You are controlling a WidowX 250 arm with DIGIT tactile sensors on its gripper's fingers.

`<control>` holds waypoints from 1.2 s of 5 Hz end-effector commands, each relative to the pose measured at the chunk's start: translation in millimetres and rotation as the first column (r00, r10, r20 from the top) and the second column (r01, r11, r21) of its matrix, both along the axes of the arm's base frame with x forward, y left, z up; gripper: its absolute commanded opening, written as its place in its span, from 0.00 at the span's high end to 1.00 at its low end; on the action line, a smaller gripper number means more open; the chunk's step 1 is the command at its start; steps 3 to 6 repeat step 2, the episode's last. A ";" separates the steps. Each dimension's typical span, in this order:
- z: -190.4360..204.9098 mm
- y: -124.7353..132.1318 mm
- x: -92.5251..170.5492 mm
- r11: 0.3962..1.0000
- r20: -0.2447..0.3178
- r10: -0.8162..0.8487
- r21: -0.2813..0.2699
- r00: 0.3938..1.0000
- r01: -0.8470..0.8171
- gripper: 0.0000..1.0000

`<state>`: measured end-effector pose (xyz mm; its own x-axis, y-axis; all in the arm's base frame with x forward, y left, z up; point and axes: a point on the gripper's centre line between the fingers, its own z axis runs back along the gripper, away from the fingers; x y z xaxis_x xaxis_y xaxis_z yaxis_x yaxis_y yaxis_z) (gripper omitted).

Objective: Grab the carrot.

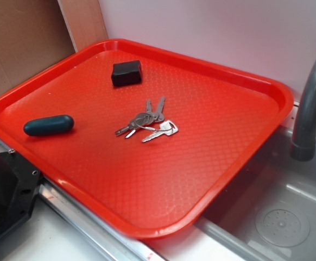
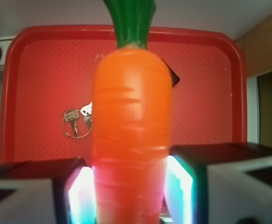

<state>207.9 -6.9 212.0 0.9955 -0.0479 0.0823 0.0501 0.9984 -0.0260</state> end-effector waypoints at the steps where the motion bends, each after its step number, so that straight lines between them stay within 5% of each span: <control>1: 13.9 0.7 4.3 0.999 0.049 -0.032 -0.004 0.998 0.032 1.00; 6: 12.6 -0.7 3.0 0.998 0.060 -0.049 -0.032 0.997 0.051 1.00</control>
